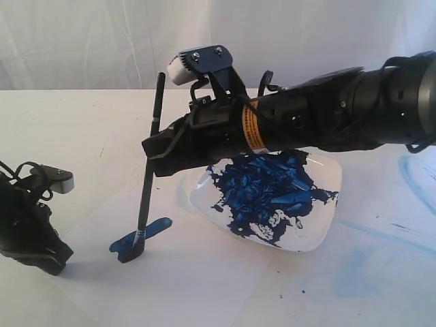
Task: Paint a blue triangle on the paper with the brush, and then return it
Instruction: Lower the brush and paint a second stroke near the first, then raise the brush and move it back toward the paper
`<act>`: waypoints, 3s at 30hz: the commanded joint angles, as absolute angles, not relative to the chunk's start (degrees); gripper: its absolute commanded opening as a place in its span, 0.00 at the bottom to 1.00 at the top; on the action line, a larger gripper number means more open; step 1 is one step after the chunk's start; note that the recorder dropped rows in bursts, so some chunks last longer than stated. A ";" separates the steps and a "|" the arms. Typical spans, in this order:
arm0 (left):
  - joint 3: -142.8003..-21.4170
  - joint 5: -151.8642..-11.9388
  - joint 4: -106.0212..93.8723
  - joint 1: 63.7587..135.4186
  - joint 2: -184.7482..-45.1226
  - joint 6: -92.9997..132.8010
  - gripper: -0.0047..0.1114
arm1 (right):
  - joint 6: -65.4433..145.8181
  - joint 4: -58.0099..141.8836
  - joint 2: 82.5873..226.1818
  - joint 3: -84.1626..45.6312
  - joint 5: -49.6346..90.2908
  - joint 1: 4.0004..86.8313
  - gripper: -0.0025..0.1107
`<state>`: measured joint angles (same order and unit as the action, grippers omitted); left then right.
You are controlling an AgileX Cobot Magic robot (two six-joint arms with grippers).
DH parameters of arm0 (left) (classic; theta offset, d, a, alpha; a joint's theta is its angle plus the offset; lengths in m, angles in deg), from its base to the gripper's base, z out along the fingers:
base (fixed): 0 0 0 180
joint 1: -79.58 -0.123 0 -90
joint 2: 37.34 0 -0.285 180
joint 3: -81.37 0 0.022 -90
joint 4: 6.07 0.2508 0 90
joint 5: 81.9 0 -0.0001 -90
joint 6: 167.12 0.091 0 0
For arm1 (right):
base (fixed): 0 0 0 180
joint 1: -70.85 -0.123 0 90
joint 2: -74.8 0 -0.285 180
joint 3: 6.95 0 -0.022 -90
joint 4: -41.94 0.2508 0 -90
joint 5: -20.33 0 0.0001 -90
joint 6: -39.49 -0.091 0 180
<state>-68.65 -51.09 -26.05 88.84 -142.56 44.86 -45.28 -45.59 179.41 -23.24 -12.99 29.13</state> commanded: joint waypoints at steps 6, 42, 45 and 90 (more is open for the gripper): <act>-68.78 -49.84 -26.59 88.89 -142.59 44.86 0.04 | -51.22 -53.62 177.08 -23.47 -11.83 29.17 0.02; -68.78 -49.37 -26.59 88.89 -142.59 44.86 0.04 | -61.22 -58.01 173.47 -23.61 -12.26 30.91 0.02; -68.78 -49.37 -26.59 88.89 -142.59 44.86 0.04 | -61.22 -58.01 172.51 -23.61 -11.85 30.91 0.02; -68.82 -49.11 -27.09 88.89 -142.59 44.86 0.04 | -81.06 -36.10 170.50 -23.05 62.67 -4.52 0.02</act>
